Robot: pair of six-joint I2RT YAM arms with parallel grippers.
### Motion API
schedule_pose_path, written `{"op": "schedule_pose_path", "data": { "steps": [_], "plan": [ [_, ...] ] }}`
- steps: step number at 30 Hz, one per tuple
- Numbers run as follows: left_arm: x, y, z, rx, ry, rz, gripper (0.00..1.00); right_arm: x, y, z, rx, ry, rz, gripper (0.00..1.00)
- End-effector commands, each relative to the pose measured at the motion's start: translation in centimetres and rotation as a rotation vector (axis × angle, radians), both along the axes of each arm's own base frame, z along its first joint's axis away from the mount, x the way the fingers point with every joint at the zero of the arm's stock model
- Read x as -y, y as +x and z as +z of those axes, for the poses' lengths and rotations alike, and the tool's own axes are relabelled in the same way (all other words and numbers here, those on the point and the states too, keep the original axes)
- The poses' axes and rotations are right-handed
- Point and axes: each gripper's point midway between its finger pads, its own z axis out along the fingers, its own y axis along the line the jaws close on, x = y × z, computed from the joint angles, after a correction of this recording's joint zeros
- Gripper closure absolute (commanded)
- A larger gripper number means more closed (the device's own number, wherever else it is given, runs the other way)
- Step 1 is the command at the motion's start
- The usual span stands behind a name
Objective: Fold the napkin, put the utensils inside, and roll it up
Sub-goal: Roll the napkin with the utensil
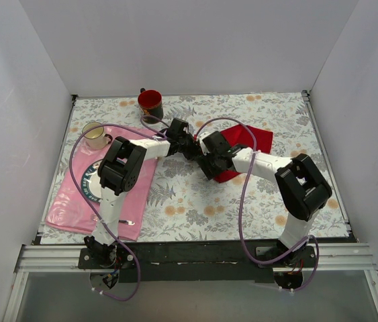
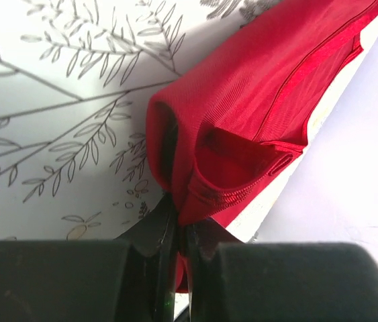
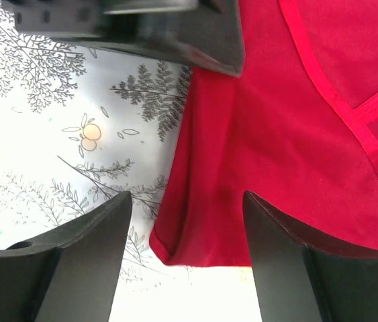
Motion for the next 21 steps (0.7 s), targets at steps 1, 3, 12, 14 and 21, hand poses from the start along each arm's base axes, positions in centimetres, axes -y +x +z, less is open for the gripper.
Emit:
{"op": "schedule_pose_path", "data": {
  "steps": [1, 3, 12, 14, 21],
  "plan": [
    [0.7, -0.7, 1.6, -0.062, -0.039, -0.017, 1.00, -0.2, 2.1, 1.3, 0.198, -0.057, -0.051, 0.25],
    [0.9, -1.0, 1.8, -0.079, -0.054, -0.020, 1.00, -0.2, 2.3, 1.2, 0.246, -0.095, -0.067, 0.25],
    [0.8, -1.1, 3.0, -0.090, -0.085, -0.021, 1.00, -0.4, 2.8, -0.2, 0.372, -0.252, -0.083, 0.33],
    [0.8, -1.0, 3.2, -0.090, -0.094, -0.026, 1.00, -0.4, 2.7, -0.9, 0.361, -0.260, -0.082, 0.34],
    [0.5, -1.0, 4.0, -0.087, -0.116, -0.032, 1.00, 0.7, 2.5, -2.3, 0.345, -0.310, -0.127, 0.48]
  ]
}}
